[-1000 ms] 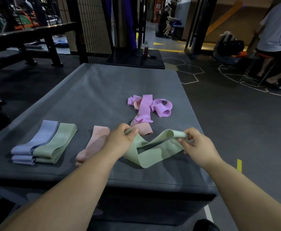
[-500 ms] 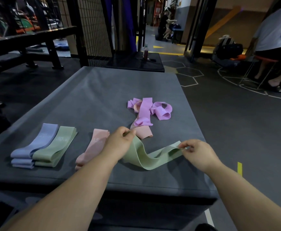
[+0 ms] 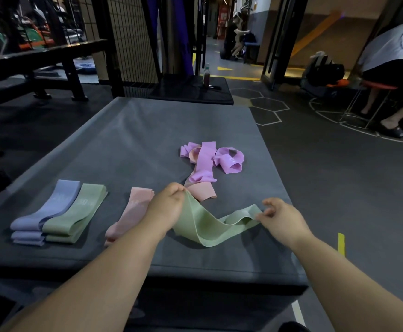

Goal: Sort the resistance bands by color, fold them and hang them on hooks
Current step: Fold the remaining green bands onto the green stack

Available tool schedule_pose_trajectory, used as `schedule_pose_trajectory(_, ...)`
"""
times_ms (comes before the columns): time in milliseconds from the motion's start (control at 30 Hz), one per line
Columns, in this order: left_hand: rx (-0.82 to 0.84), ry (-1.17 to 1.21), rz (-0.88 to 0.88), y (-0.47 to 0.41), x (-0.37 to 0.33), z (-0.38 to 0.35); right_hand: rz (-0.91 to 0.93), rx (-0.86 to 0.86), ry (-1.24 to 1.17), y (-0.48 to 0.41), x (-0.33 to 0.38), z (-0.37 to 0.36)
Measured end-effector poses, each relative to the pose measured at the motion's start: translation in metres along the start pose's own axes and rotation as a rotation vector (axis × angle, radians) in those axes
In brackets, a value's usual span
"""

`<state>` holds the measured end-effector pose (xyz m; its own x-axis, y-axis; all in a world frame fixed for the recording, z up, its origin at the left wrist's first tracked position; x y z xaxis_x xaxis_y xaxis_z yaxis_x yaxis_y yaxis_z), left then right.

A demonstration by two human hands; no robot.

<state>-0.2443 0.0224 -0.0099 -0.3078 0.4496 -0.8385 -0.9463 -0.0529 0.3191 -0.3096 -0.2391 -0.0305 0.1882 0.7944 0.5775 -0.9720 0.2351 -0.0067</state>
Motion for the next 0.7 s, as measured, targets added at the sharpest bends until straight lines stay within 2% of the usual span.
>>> schedule_pose_trajectory(367, 0.096, 0.167, -0.053, 0.008, -0.007, 0.006, -0.002, -0.011, 0.057, -0.001, 0.002, -0.002)
schedule_pose_trajectory(567, 0.115, 0.200, -0.061, 0.011, -0.006, 0.009, -0.042, -0.202, -0.086, -0.005, -0.005, 0.018)
schedule_pose_trajectory(700, 0.118, 0.121, -0.058, 0.013, -0.004, 0.009, -0.058, -0.230, -0.044, -0.005, -0.009, 0.029)
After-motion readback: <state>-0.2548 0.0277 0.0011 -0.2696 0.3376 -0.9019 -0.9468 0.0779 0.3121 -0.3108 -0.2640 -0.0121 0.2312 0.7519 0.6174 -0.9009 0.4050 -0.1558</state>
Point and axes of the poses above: each hand's wrist, its own y-axis away from the middle knuckle, its own z-axis out of the back of the hand, x = y × z, the point moved 2 cm from there along -y, towards the middle knuckle, and after that the axes turned 12 degrees about z, right-handed, at the moved point
